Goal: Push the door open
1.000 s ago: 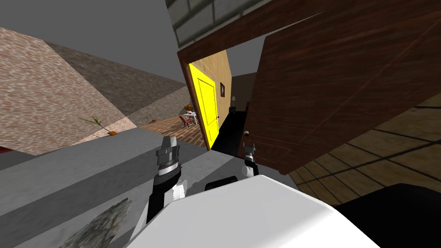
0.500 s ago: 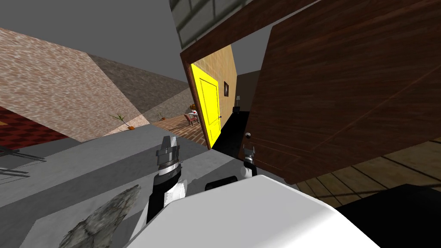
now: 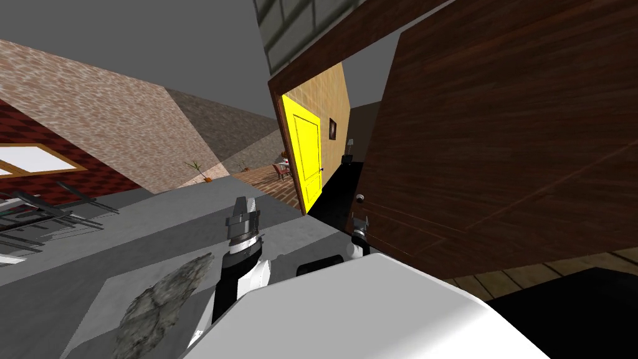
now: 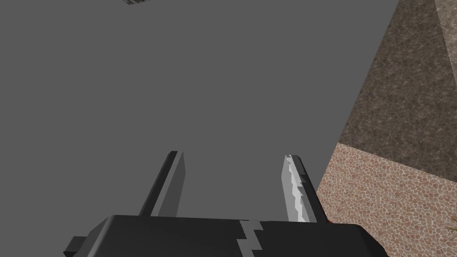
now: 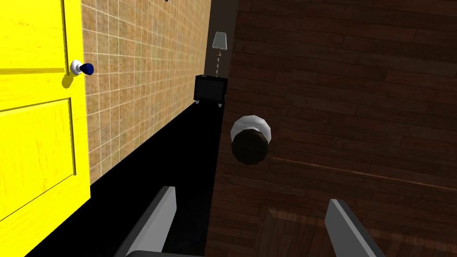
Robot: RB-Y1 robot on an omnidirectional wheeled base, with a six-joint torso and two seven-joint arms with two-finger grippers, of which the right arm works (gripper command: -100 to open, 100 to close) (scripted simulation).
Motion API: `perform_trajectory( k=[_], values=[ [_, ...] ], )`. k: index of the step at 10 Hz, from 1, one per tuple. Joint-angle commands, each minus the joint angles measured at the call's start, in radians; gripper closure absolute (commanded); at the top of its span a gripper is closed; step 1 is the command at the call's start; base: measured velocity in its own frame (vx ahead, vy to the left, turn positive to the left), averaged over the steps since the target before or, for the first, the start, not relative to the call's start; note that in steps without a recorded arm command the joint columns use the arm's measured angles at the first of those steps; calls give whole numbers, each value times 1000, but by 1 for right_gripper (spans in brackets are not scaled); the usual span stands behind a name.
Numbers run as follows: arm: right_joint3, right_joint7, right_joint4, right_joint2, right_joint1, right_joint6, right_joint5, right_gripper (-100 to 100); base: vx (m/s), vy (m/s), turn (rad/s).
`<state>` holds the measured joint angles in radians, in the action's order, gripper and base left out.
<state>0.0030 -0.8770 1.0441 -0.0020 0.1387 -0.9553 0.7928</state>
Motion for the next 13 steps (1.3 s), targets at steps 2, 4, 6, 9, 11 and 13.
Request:
perform_trajectory(
  k=[2, 4, 6, 9, 11, 13],
  values=[
    [-1, -26, -44, 21, -10, -11, 31, -100, -7, -166, 172],
    [-2, -50, -85, 39, -23, -21, 57, -100, -15, -101, 136],
    [-4, -50, -91, 40, -28, -20, 61, -100, -17, -71, 74],
    [-9, -62, -101, -10, -30, -22, 65, -100, 122, -99, 22],
    [-12, -68, -106, -25, -30, -22, 68, -100, 151, -115, 13],
    [-15, -75, -111, -31, -31, -22, 70, -100, 145, -129, 18]
  ],
)
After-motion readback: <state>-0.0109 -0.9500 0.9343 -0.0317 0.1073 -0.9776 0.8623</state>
